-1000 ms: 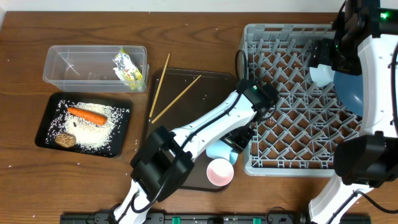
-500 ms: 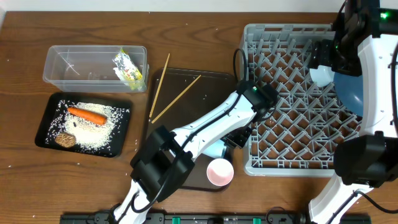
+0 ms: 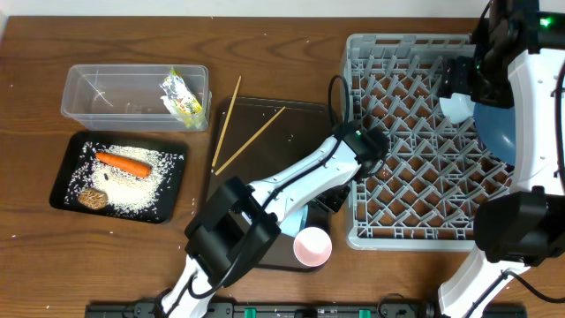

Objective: Sort waste into correct bins and load items into the dishwasher rack
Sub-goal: 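Move the left gripper right to the stacked light-blue and pink cups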

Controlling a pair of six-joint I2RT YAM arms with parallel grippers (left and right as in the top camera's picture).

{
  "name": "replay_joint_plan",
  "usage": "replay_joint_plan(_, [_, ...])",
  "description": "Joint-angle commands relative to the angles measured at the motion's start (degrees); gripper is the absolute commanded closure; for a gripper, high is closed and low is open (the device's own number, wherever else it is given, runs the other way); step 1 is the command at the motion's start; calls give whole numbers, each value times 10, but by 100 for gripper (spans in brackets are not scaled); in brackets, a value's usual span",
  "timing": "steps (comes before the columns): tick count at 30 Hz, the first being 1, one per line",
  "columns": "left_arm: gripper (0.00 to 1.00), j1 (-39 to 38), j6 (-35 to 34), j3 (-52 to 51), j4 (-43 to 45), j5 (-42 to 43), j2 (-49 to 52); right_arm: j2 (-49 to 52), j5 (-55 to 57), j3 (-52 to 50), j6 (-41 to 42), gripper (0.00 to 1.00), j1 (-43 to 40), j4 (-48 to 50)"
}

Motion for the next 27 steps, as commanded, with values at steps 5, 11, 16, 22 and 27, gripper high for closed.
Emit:
replay_joint_plan(5, [67, 5, -30, -31, -17, -75, -12, 5, 4, -3, -13, 20, -6, -2])
replay_joint_plan(11, [66, 9, -30, -23, -68, -76, -12, 5, 4, -3, -13, 20, -6, -2])
replay_joint_plan(16, [62, 10, -40, -3, -116, -76, -12, 5, 4, -3, -13, 19, -6, -2])
replay_joint_plan(22, [48, 10, -73, 7, -153, -64, -12, 5, 4, -3, -13, 19, -6, -1])
replay_joint_plan(27, [44, 10, -83, -10, -136, -34, -12, 5, 4, -3, -15, 18, -6, -1])
